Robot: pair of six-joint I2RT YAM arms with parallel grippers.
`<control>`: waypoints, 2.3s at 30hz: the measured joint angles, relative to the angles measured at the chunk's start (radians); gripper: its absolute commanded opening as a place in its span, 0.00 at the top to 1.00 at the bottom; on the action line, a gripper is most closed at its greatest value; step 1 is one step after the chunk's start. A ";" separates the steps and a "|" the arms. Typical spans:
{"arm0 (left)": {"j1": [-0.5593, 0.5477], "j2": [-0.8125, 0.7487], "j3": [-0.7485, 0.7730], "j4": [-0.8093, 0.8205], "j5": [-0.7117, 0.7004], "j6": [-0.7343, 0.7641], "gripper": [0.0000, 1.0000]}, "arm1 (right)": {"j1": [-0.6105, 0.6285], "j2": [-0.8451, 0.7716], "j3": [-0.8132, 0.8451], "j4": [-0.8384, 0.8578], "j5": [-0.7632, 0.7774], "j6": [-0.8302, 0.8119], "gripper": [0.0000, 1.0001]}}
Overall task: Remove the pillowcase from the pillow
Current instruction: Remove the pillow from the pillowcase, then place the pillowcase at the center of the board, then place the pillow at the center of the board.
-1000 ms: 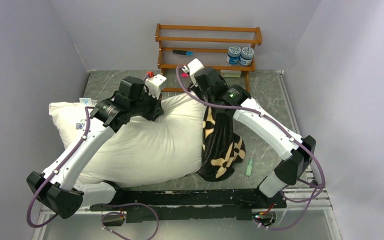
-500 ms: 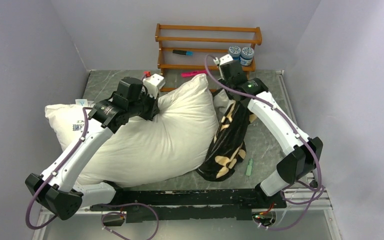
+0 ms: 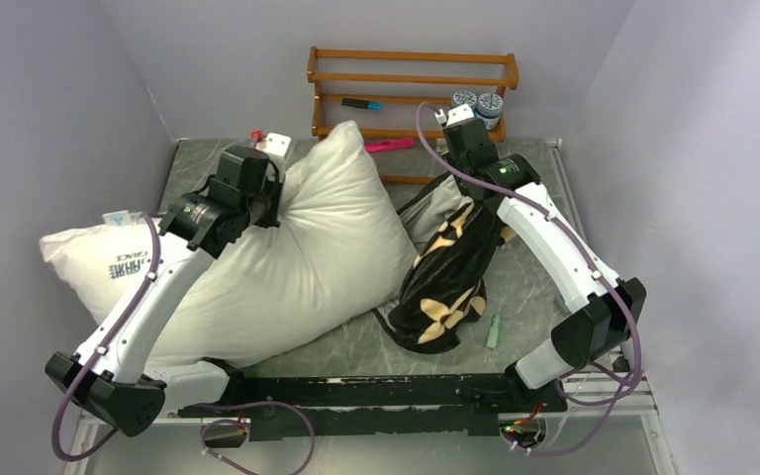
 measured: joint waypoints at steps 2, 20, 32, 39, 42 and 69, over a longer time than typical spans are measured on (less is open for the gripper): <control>0.032 0.011 0.029 -0.027 -0.046 -0.016 0.95 | 0.000 -0.007 0.002 0.000 0.029 0.000 1.00; 0.238 0.047 0.167 -0.118 -0.386 -0.090 0.95 | 0.003 -0.110 0.143 0.043 0.207 -0.099 1.00; 0.415 0.109 0.049 0.095 -0.368 -0.135 0.95 | 0.199 -0.167 -0.084 0.082 0.076 -0.024 1.00; 0.491 0.210 0.032 0.223 -0.378 -0.149 0.69 | 0.370 -0.095 -0.277 0.085 -0.080 0.119 1.00; 0.491 0.232 0.031 0.246 -0.352 -0.142 0.53 | 0.391 -0.095 -0.367 0.103 -0.157 0.172 1.00; 0.394 0.101 -0.038 0.256 -0.197 -0.077 0.04 | 0.406 -0.463 -0.508 0.332 -0.163 0.236 0.05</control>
